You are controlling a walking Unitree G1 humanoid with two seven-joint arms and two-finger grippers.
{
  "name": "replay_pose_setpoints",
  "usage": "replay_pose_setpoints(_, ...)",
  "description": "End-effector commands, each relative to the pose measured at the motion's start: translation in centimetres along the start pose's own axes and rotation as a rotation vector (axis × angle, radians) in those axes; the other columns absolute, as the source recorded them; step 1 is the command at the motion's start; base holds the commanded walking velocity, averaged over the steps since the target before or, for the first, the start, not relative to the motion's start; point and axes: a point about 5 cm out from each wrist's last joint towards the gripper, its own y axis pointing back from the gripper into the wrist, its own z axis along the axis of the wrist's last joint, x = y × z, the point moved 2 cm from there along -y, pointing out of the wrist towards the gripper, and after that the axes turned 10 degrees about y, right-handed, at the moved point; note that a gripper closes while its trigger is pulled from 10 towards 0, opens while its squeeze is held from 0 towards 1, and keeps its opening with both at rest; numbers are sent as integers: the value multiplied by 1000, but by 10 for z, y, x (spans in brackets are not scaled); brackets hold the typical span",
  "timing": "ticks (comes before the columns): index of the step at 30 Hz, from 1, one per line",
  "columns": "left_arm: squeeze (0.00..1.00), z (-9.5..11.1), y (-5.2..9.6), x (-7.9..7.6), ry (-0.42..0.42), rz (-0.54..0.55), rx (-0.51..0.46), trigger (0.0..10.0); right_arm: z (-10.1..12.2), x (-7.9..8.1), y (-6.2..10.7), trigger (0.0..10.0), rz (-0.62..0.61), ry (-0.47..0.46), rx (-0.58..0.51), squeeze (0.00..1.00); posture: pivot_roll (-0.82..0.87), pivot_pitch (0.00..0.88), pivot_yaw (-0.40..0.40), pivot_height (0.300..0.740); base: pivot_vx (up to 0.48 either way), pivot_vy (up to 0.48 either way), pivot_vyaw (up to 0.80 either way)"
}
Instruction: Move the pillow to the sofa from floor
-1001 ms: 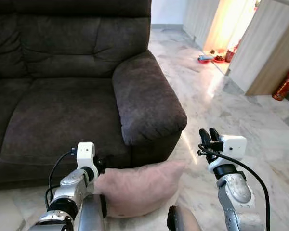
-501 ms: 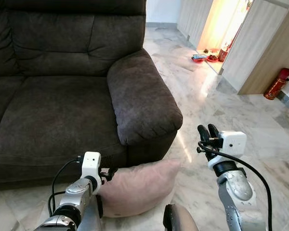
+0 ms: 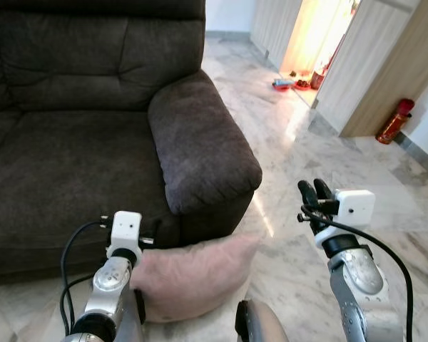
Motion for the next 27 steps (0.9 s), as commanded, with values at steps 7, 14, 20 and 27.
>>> replay_pose_setpoints(7, 0, 33, 4, 10, -58, 49, -168, 10000, 2, 1, -2, 10000, -6, -31, -20, 0, -37, 0, -134, 564, 0, 0, 0)
replay_pose_setpoints(14, 0, 44, 2, 18, -43, 78, -182, 10000, 2, 7, -3, 10000, 17, -36, -19, 0, -31, 0, -133, 544, 0, 0, 0)
replay_pose_setpoints(20, 0, 42, 1, 19, -23, 85, -157, 10000, 2, 6, -4, 10000, 31, -31, -16, 0, -32, 0, -140, 506, 0, 0, 0)
replay_pose_setpoints(27, 0, 38, -1, 18, 9, 67, -108, 10000, 2, 7, -3, 10000, 31, -19, -16, 0, -34, 0, -147, 496, 0, 0, 0)
